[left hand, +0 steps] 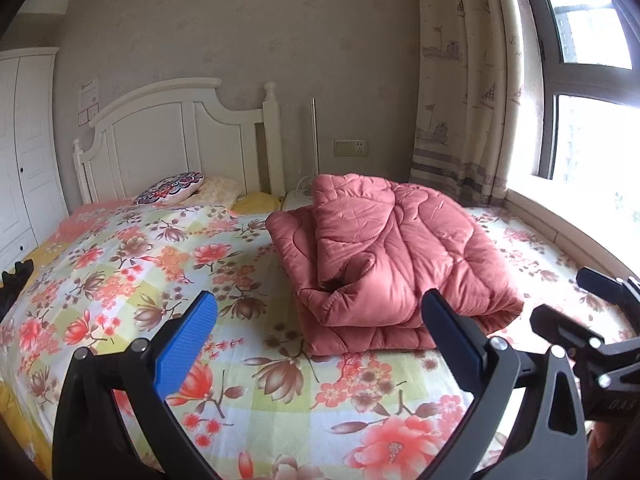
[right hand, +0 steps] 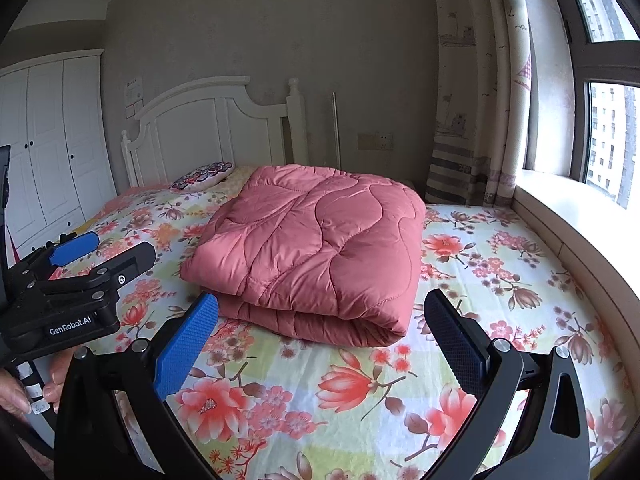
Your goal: Fold large clothes
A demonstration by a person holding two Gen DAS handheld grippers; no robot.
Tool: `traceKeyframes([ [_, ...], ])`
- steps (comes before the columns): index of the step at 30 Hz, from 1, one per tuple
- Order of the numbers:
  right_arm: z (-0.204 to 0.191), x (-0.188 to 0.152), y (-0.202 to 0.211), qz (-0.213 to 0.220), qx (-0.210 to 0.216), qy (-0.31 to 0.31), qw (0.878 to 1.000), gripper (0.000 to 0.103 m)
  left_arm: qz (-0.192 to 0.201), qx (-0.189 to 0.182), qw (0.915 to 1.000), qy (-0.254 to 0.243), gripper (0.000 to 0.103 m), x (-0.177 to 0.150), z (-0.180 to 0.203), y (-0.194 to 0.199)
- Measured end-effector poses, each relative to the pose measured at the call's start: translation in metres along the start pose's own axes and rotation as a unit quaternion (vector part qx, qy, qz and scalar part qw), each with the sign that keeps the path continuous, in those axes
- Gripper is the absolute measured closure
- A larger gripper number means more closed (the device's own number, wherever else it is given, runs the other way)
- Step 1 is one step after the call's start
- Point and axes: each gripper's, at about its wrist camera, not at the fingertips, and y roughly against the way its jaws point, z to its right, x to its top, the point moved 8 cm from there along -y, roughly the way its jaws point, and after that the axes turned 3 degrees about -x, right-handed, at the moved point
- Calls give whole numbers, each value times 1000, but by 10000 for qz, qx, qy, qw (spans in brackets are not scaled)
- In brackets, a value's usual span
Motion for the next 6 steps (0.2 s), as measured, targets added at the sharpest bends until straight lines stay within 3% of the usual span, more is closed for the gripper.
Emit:
traceKeyframes([
  [3, 23, 6, -17, -195, 75, -220, 9995, 4, -450, -281, 9985, 127, 2, 9, -29, -31],
  [6, 84, 30, -29, -333, -310, -366, 9983, 4, -792, 65, 9951, 591, 2, 29, -115, -68],
])
